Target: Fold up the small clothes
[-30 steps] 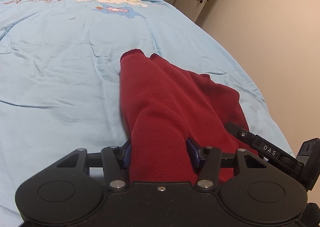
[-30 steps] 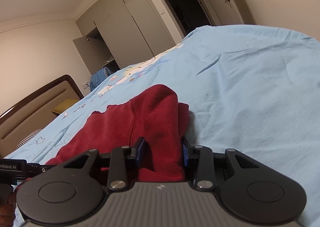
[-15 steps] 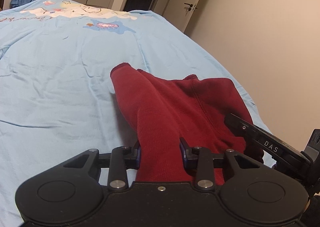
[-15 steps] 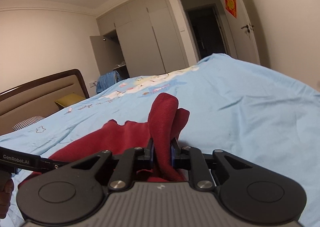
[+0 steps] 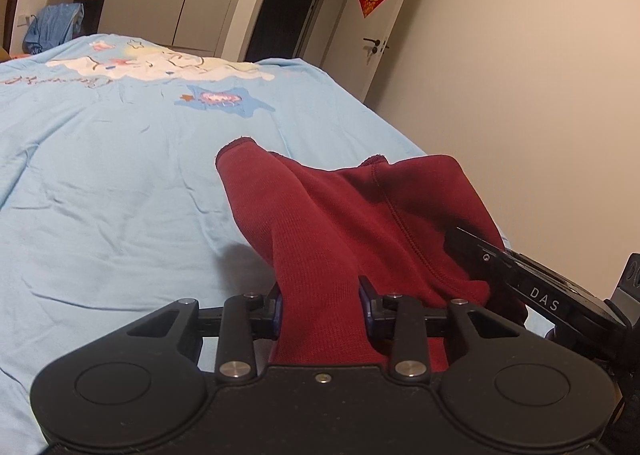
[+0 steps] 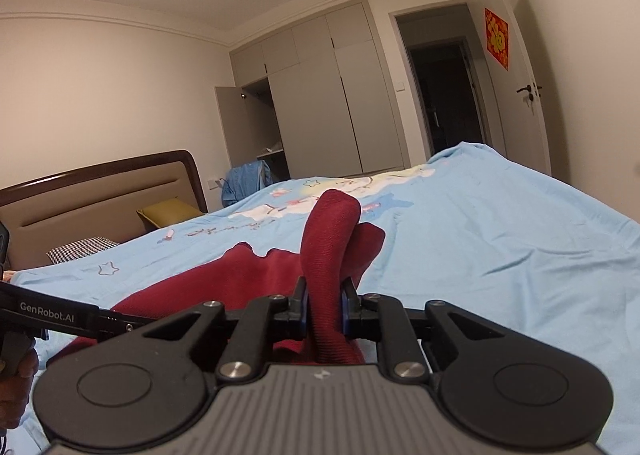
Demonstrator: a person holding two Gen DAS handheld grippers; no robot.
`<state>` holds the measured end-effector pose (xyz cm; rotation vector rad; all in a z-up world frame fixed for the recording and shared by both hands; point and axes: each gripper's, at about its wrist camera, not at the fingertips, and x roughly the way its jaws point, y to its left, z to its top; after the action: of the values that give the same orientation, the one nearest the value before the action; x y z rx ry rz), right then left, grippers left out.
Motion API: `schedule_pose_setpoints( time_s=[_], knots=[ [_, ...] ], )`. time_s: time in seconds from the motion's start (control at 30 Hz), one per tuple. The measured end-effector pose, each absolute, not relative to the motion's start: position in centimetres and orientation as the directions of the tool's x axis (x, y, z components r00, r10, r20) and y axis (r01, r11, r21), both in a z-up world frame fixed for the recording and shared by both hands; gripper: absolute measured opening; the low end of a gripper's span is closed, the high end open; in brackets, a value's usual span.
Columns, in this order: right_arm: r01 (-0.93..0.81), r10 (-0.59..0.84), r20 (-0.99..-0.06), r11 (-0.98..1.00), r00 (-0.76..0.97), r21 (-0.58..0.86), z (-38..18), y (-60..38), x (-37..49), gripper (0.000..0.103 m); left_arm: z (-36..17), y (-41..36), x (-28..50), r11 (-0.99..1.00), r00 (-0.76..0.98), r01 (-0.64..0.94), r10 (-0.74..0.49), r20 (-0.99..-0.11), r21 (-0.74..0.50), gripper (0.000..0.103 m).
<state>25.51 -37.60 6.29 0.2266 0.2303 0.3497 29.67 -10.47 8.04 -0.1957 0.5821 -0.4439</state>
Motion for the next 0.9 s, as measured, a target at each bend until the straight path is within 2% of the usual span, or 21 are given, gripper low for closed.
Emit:
schedule_pose_setpoints(
  time_s=[0.6, 0.9],
  knots=[
    [-0.378, 0.424, -0.161, 0.891, 0.891, 0.25, 8.0, -34.0, 29.2, 0.017, 10.0, -6.1, 30.1, 0.911, 0.798, 0.29, -0.399, -0.452, -0.293, 0.036],
    [-0.376, 0.477, -0.287, 0.861, 0.831, 0.341, 5.4, -31.3, 34.8, 0.017, 7.1, -2.3, 32.5, 0.923, 0.779, 0.187, -0.348, -0.521, -0.336, 0.036]
  ],
)
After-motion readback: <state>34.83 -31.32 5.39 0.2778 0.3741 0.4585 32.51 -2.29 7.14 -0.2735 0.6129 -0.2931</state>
